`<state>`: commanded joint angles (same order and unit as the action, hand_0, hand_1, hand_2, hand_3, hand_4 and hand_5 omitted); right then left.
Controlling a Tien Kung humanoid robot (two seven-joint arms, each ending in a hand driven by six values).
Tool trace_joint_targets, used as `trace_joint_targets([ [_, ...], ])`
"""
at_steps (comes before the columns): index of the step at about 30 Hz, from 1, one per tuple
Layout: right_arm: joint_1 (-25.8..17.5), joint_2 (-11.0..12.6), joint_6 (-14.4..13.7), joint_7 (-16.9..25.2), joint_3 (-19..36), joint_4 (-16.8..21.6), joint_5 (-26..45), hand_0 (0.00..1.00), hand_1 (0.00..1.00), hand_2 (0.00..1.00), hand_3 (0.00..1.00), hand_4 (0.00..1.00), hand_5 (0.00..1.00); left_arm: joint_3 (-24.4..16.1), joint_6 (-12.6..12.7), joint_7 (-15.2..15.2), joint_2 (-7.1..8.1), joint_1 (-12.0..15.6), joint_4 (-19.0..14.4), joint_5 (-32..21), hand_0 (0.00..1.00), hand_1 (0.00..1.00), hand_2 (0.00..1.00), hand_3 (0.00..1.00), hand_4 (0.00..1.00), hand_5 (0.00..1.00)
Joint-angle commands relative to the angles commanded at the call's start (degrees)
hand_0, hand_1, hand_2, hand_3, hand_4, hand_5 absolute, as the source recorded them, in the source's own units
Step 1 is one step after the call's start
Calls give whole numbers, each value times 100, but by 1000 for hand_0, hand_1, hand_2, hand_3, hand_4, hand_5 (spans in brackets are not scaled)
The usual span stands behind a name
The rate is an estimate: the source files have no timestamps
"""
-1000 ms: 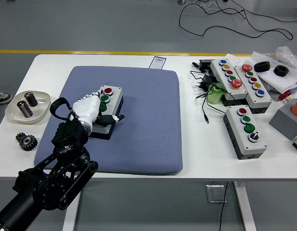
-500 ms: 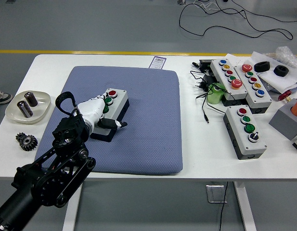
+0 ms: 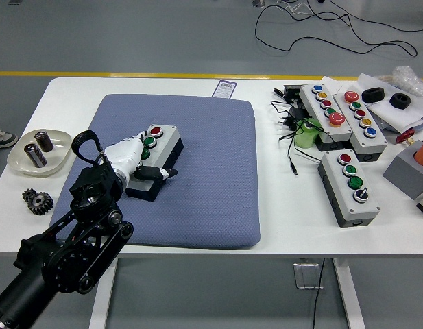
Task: Pick up the button,place it on the desk,press the button,press the button
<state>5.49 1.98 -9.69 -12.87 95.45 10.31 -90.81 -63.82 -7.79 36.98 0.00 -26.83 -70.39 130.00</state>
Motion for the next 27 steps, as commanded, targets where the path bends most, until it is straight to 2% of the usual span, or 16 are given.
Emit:
trace_joint_targets([
  [1, 3, -2, -1, 0, 1, 0, 3, 657, 664, 679, 586, 423, 263, -5, 19, 0, 0, 9, 19, 0, 803, 998, 998, 998, 987, 517],
  [6, 13, -3, -1, 2, 14, 0, -3, 657, 664, 679, 586, 423, 263, -55, 70, 0, 0, 34, 100, 0, 803, 998, 998, 998, 987, 517],
  [7, 15, -3, -1, 2, 13, 0, 1, 657, 664, 677, 586, 424, 265, -72, 87, 0, 0, 42, 102, 0, 447, 630, 998, 998, 947, 450],
  [12, 17, -2, 2, 1, 16, 0, 0, 657, 664, 677, 586, 424, 265, -87, 260, 0, 0, 60, 40, 0, 447, 630, 998, 998, 947, 450],
  [13, 17, -1, 3, 0, 16, 0, -4, 657, 664, 677, 586, 423, 263, -78, 280, 0, 0, 56, 41, 0, 406, 569, 998, 998, 928, 410],
  [18, 21, 2, 5, 1, 13, 0, -6, 657, 664, 677, 586, 423, 263, -18, 213, 0, 0, 60, 117, 0, 406, 569, 998, 998, 928, 410],
  [19, 21, 1, 4, 2, 13, 0, 2, 657, 664, 676, 586, 423, 262, 0, 174, 0, 0, 63, 139, 0, 104, 177, 324, 998, 875, 277],
  [24, 26, 1, 1, 6, 13, 0, 5, 657, 664, 676, 586, 423, 262, 17, 26, 0, 0, 68, 205, 0, 104, 177, 324, 998, 875, 277],
  [25, 26, 2, 1, 7, 16, 0, 9, 656, 663, 676, 586, 423, 262, 19, 17, 0, 0, 69, 211, 0, 17, 60, 163, 998, 871, 245],
  [27, 26, 2, 1, 7, 20, 0, 7, 656, 663, 676, 586, 423, 262, 22, 12, 0, 0, 71, 212, 0, 17, 60, 163, 998, 871, 245],
])
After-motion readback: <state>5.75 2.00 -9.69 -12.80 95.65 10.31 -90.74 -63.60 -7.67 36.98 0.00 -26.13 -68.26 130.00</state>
